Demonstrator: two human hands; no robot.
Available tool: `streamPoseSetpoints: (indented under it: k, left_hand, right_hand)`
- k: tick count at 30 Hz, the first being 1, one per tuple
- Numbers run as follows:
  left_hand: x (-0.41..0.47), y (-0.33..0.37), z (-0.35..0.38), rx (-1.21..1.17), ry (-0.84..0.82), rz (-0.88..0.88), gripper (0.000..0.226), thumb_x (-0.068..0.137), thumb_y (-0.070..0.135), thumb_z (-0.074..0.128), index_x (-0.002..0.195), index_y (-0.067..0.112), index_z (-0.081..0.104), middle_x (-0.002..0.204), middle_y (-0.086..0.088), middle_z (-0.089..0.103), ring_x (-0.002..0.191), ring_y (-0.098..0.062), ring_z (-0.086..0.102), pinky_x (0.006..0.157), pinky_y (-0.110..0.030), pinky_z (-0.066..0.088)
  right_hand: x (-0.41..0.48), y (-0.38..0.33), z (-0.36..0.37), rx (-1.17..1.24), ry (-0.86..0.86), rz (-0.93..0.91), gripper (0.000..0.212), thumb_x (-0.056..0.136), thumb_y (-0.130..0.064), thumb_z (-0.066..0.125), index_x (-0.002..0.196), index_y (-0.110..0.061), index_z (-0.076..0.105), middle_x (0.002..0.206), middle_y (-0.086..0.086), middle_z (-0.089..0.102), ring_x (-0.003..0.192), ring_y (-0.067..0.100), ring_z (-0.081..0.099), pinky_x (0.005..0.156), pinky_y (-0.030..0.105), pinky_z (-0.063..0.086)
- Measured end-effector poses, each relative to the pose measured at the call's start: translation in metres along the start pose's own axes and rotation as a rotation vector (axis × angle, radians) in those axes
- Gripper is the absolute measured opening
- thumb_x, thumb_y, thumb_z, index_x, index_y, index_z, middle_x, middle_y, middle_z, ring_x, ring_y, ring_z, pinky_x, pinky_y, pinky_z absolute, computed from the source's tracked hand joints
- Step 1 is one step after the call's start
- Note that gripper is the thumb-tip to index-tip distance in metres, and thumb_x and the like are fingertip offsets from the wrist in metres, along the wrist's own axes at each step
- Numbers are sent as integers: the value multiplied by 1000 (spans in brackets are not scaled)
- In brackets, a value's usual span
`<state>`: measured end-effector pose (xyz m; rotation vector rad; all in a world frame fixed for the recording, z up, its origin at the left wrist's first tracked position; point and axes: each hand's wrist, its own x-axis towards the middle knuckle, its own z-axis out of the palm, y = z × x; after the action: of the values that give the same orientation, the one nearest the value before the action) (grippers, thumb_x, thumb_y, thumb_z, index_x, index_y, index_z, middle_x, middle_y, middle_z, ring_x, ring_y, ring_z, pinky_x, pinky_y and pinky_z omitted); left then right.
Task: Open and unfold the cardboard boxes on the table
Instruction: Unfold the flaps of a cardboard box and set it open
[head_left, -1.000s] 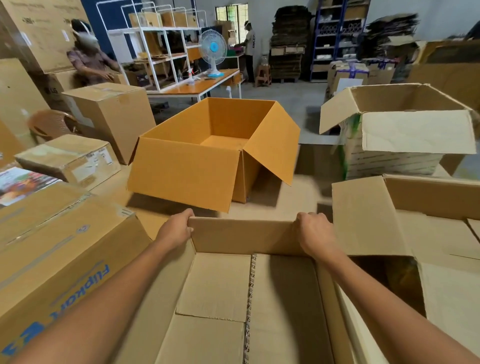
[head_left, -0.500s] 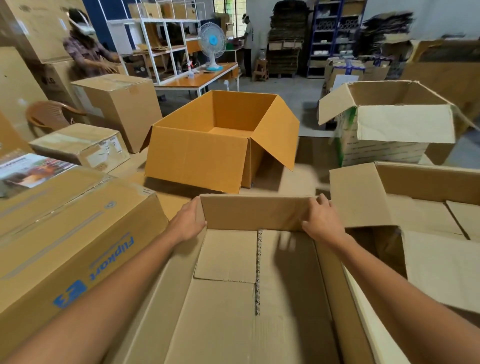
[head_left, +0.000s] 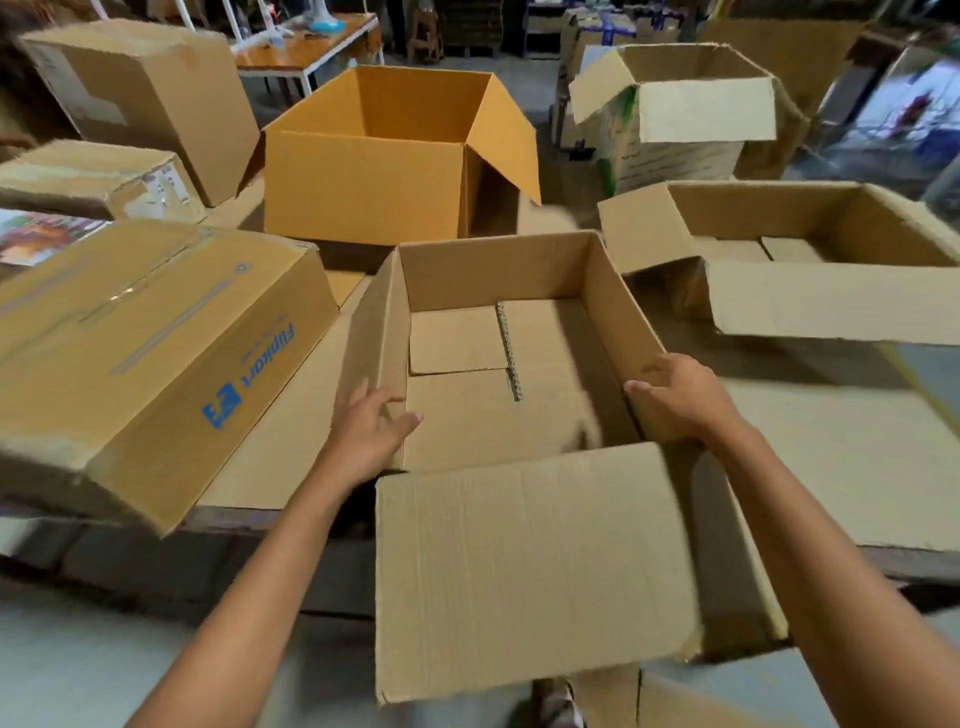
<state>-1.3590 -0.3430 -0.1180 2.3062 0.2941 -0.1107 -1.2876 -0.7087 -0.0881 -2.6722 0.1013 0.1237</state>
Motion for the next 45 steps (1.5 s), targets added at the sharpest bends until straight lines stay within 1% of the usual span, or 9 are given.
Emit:
streamPoseSetpoints:
  k: [4, 8, 11, 13, 21, 26, 34, 39, 45]
  left_hand:
    - [-62, 4, 11, -46, -43, -15, 77, 76, 74, 55, 139, 30, 50, 166, -2, -3, 151, -23, 15, 117, -41, 24]
    - [-83, 4, 25, 55, 10, 71, 101, 53, 80, 65, 139, 30, 49, 166, 0, -7, 151, -26, 9, 118, -45, 23]
    - [-65, 8, 23, 93, 64, 111, 99, 50, 78, 70, 133, 25, 56, 165, -3, 3, 150, -30, 13, 117, -49, 25]
    - [-48, 11, 18, 120, 68, 115, 98, 50, 80, 68, 129, 24, 57, 165, -4, 8, 148, -31, 17, 116, -51, 28]
    - [-32, 5, 11, 183, 22, 109, 105, 56, 85, 63, 140, 25, 48, 166, -4, 1, 150, -31, 14, 119, -51, 26]
    - [-58, -4, 2, 145, 98, 167, 92, 79, 77, 46, 154, 25, 28, 166, -4, 8, 151, -25, 14, 119, -48, 23]
    - [-165, -68, -5, 14, 482, 108, 62, 96, 52, 48, 148, 18, 42, 155, -1, 34, 144, -13, 26, 112, -26, 22]
    - [-227, -140, 1, 0, 634, -42, 57, 96, 46, 53, 144, 16, 46, 151, -4, 38, 141, -18, 34, 111, -39, 37]
    - [-263, -215, 5, 16, 682, -233, 64, 92, 51, 47, 140, 8, 49, 145, -12, 45, 138, -24, 38, 114, -38, 33]
  right_hand:
    - [-45, 15, 4, 53, 23, 124, 42, 94, -42, 63, 125, -13, 66, 119, 13, 68, 103, 30, 62, 76, 30, 41]
    - [-79, 19, 36, 203, 379, 159, 39, 101, -39, 50, 101, -6, 72, 100, 10, 69, 83, 26, 61, 68, 31, 42]
    - [-85, 10, 58, 285, 547, 192, 53, 101, -47, 33, 90, -10, 70, 107, 9, 66, 94, 30, 60, 75, 41, 52]
    - [-80, 4, 59, 290, 550, 227, 57, 102, -51, 30, 98, -11, 71, 122, 11, 63, 109, 34, 57, 88, 47, 52]
    - [-65, -9, 51, 177, 379, 236, 50, 102, -51, 39, 122, -12, 62, 149, 17, 40, 138, 37, 35, 108, 65, 29]
    - [-93, -38, 55, 127, 381, 16, 41, 95, -48, 58, 125, -21, 61, 160, 15, 30, 152, 32, 14, 118, 65, 10]
    - [-174, -111, 112, 414, 145, -503, 41, 94, -41, 64, 125, -16, 64, 157, 12, 38, 149, 26, 30, 114, 38, 34]
    - [-224, -155, 174, 404, -75, -826, 45, 93, -47, 55, 124, -16, 65, 150, 10, 48, 142, 24, 41, 110, 36, 41]
    - [-252, -191, 246, 203, -384, -955, 56, 93, -42, 61, 143, -18, 50, 161, 12, 30, 147, 28, 30, 110, 42, 41]
